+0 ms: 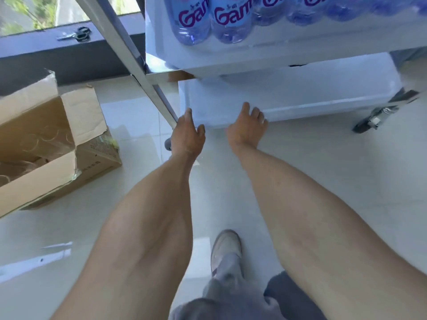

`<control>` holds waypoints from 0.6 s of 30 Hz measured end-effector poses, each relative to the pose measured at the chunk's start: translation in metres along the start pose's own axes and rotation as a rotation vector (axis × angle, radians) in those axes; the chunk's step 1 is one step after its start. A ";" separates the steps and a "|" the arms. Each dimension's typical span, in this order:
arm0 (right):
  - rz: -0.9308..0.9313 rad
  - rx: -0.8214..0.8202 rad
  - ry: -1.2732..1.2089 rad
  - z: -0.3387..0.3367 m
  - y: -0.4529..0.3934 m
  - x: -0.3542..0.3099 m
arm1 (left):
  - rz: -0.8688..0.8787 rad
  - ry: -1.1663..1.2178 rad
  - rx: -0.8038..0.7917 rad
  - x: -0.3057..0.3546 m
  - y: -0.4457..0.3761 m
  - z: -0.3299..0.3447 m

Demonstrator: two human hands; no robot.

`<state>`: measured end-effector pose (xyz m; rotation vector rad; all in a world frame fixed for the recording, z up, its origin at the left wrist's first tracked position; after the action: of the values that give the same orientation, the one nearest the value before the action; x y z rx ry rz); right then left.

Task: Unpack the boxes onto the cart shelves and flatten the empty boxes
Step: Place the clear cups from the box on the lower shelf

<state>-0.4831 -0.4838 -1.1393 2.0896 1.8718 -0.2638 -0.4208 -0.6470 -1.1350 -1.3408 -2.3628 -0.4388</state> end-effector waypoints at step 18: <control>-0.241 -0.476 0.212 -0.171 0.252 -0.146 | -0.530 -0.220 -0.229 -0.076 0.204 -0.290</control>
<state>-0.2643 -0.5811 -0.9008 1.6255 2.0570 0.3348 -0.1571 -0.7331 -0.9009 -0.8632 -2.9255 -0.7625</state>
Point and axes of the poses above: each hand's wrist, its own y-axis away from the middle knuckle, its own z-axis out of the palm, x = y × z, the point moved 6 cm from there along -y, towards the middle knuckle, and after that the axes turned 4 degrees about x, right-handed, at the moved point
